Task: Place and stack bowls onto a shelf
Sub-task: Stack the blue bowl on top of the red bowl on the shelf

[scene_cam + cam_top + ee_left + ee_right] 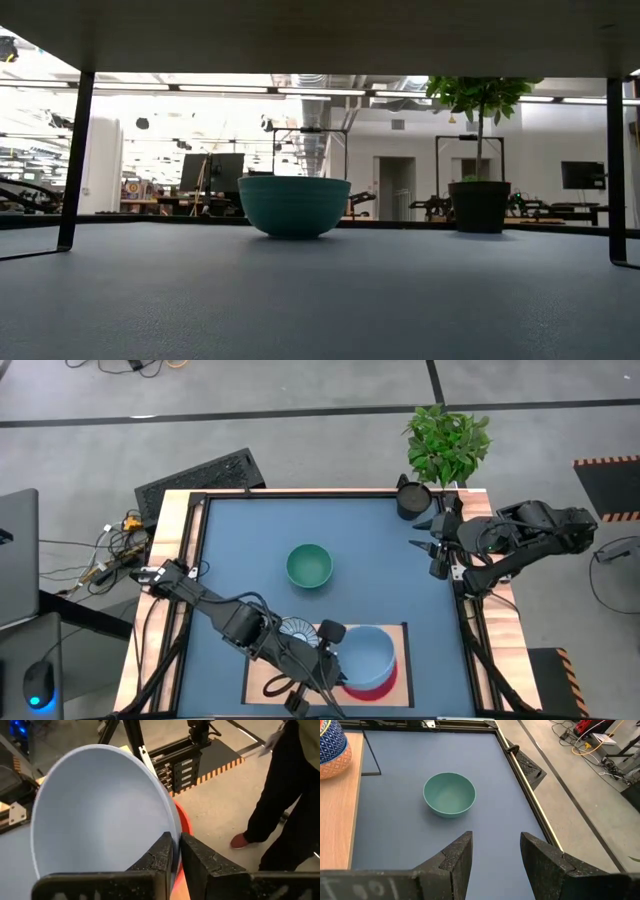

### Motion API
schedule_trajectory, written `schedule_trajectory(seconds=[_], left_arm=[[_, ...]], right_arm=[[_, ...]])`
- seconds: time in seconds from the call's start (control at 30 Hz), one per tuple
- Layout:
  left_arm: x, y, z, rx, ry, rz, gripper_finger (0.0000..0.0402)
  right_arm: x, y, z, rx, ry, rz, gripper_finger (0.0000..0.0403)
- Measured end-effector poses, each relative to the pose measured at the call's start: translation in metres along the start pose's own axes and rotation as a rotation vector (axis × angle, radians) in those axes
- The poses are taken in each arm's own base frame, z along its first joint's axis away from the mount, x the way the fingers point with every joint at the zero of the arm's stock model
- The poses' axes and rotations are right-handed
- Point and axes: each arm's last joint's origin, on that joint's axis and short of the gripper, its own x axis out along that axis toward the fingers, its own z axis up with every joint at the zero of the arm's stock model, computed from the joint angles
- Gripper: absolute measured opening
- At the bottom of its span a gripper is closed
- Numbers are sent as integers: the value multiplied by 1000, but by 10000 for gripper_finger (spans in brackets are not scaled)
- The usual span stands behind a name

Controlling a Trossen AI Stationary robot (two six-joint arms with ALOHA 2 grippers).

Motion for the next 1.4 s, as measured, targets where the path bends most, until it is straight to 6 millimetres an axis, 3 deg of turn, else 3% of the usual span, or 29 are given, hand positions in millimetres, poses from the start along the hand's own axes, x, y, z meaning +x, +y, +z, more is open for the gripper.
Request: schedule_trajectory(seconds=[0.5,0.6,0.73,1.0,1.13,1.4], left_arm=[[-1,2,1,-33,-4,68,100],[-4,3,4,-40,-19,100,104],[-24,7,21,-36,-84,143,104],[-88,19,40,-54,-194,287,102],[-124,26,47,-42,-251,403,98],[-161,34,47,-15,-254,558,97]], right_arm=[[0,1,0,18,3,19,191],[0,3,2,43,-6,100,191],[1,16,16,73,-85,280,191],[21,75,50,-42,-294,554,191],[47,116,60,-125,-333,625,191],[100,193,59,-290,-388,831,191]])
